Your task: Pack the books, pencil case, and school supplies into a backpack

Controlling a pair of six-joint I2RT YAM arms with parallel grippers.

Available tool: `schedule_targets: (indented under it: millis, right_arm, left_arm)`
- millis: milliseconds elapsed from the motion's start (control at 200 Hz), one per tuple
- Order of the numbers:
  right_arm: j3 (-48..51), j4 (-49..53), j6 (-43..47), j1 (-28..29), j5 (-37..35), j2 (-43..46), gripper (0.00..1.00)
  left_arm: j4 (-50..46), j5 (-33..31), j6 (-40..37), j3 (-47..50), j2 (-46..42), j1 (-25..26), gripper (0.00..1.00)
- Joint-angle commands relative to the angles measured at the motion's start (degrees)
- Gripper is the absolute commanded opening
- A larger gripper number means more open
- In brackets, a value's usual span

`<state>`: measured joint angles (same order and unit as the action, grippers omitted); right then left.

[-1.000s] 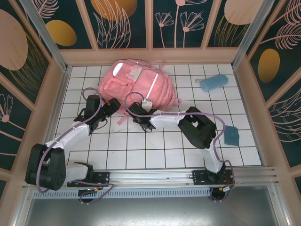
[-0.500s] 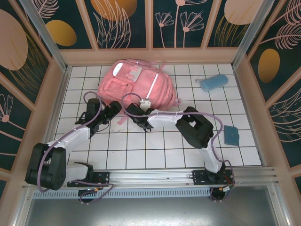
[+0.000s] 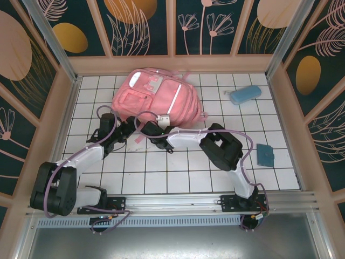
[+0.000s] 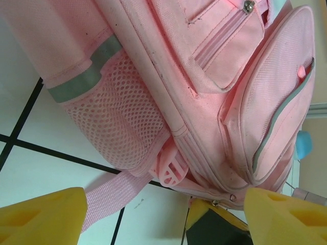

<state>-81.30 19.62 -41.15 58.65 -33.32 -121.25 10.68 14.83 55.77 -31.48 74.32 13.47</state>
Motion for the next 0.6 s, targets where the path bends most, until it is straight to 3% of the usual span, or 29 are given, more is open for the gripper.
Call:
schedule_targets:
  millis: [0,320,596]
  right_arm:
    - [2.6,-2.57,5.41,-0.05,0.91,3.71,0.0]
    - [8.24,-10.01,11.88,-1.03,14.14,10.26,0.0]
    - [10.78,-11.12,11.64,-3.65,17.64,13.1,0.0]
  left_arm:
    - [2.96,1.76,0.97,1.18,0.64,-0.43,0.79]
    - [17.61,10.9,9.1,4.67,7.44,1.66,0.67]
    - [24.74,9.44,14.65,3.2,13.46,6.36,0.54]
